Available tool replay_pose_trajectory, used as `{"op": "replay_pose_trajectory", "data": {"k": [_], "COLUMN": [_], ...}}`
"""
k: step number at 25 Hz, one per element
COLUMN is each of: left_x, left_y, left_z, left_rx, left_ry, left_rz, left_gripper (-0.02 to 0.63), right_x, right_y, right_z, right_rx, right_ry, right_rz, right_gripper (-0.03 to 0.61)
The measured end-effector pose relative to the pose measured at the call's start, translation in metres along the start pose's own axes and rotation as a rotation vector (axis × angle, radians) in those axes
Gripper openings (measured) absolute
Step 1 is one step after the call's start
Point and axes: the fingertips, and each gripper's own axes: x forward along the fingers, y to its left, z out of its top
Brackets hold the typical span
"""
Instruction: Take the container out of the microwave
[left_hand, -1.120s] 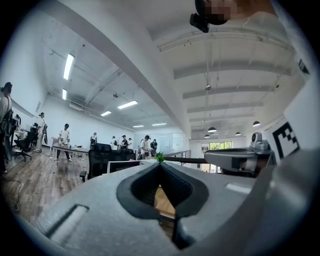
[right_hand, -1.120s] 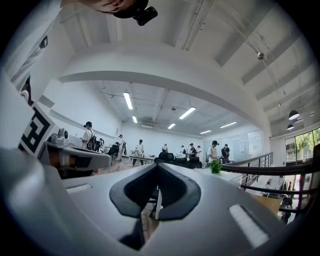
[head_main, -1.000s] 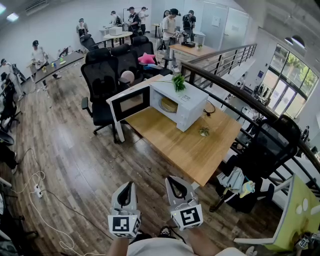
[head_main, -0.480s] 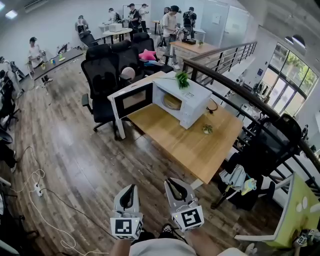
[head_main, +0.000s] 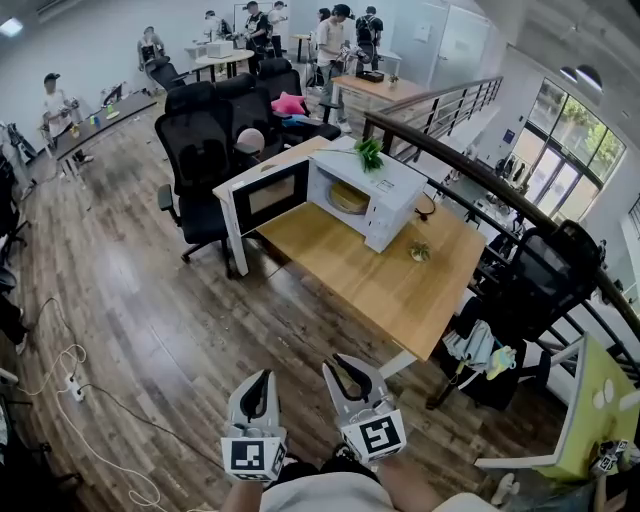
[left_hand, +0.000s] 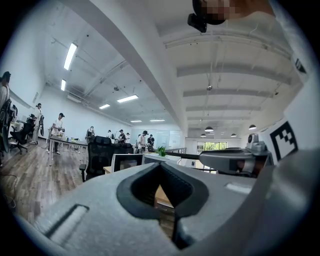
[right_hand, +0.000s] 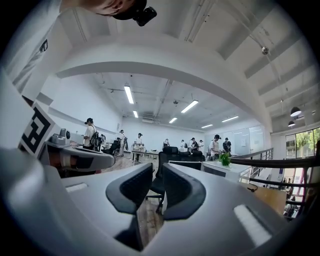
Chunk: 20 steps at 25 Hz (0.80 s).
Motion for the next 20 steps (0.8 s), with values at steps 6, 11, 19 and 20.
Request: {"op": "replay_pose_trajectory", "data": {"k": [6, 11, 19, 20], "left_x": [0.001, 0.025, 0.097, 0.108], "left_y": [0.02, 0.036, 0.061, 0.061], "left_z": [-0.011, -0.012, -0.006, -0.004], "left_rx": [-0.006, -0.012, 0.012, 0.016], "left_ry": [0.031, 0.033, 0.037, 0.041], "left_rz": [-0.021, -0.017, 0.013, 0.012], "left_gripper": [0.003, 0.003, 0.003, 0.003], "right_x": [0.018, 0.046, 0.11, 0.118], "right_y": [0.012, -0.002, -0.049, -0.056], "right_z": [-0.008, -0.017, -0.025, -0.024], "right_rx": [0.007, 0.016, 0.022, 0.02], "right_ry": [0.024, 0.035, 0.022, 0.021], "right_rz": [-0.016, -0.022, 0.011, 0.017], "right_gripper": [0.077, 0.074, 0.072, 0.074]}}
